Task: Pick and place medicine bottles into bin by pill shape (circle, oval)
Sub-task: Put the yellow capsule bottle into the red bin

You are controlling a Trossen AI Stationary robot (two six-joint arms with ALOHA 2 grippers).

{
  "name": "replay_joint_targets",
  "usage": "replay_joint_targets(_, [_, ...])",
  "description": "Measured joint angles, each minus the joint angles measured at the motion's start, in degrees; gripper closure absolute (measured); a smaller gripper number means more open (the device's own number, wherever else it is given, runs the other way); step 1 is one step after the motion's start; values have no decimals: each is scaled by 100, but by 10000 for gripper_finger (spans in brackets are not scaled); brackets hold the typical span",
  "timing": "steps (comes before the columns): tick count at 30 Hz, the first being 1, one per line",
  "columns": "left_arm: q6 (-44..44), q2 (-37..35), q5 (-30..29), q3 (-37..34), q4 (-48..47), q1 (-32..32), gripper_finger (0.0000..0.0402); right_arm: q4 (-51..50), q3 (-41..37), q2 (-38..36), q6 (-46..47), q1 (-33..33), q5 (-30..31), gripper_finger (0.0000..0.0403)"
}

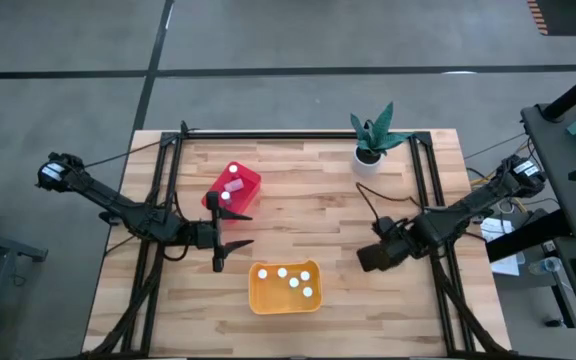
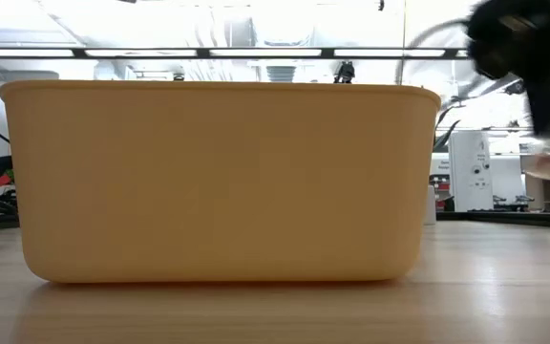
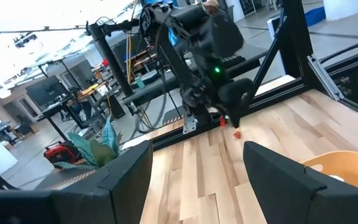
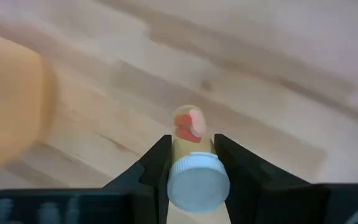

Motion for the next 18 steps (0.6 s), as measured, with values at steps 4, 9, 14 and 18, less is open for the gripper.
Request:
replay_joint_targets(4, [-147,0,2,0,0,56,166,40,503,0,-856,-415,476,301])
replay_joint_targets(9, [-475,0,4,0,-5,271,166,389,1062,81,-2079,-855,996,301])
replay_joint_targets(14, [-846,0,26,-2,-220,579,166,469,1700,611,-3195,-1166,1179,301])
replay_joint_targets(18, [-1125,0,115,-4,-498,805,166,512,2272,1252,-4070,-1354,1181,301])
